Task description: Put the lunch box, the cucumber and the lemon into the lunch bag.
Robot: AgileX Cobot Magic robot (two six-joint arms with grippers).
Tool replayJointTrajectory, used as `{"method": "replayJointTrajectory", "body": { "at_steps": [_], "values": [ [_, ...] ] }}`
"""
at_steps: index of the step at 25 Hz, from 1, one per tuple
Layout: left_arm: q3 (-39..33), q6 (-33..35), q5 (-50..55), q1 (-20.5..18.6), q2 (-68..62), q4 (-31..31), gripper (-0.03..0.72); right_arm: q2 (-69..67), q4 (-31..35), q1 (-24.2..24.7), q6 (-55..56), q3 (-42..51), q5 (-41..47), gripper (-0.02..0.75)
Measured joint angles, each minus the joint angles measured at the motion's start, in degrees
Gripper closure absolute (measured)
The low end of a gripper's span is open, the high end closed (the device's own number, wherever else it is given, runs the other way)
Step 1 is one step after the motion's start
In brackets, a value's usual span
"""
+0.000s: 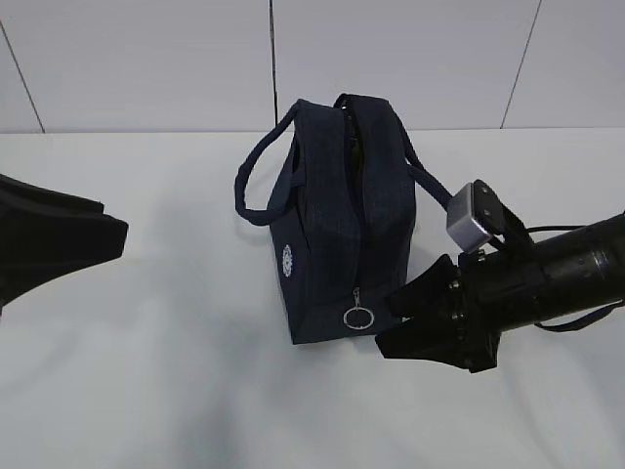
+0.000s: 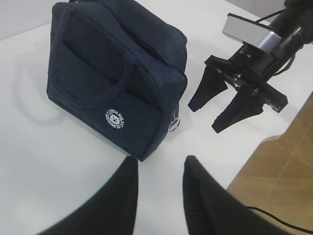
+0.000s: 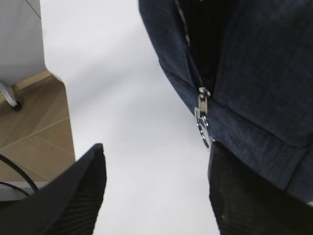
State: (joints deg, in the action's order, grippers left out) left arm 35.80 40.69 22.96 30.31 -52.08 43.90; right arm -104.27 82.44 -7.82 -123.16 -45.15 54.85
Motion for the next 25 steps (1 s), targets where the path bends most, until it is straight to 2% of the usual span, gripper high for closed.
{"method": "replayJointTrajectory", "body": {
  "at_steps": [7, 15, 25],
  "values": [
    [0.0, 0.0, -0.2, 0.0, -1.7, 0.0, 0.463, -6.0, 5.9, 0.0, -4.1, -0.1, 0.8, 0.255],
    [0.0, 0.0, -0.5, 0.0, -1.7, 0.0, 0.463, -10.0, 12.9, 0.0, -7.8, -0.1, 6.1, 0.257],
    [0.0, 0.0, -1.1, 0.0, -1.7, 0.0, 0.463, -10.3, 13.9, 0.0, -8.4, -0.1, 7.0, 0.257]
  ]
}}
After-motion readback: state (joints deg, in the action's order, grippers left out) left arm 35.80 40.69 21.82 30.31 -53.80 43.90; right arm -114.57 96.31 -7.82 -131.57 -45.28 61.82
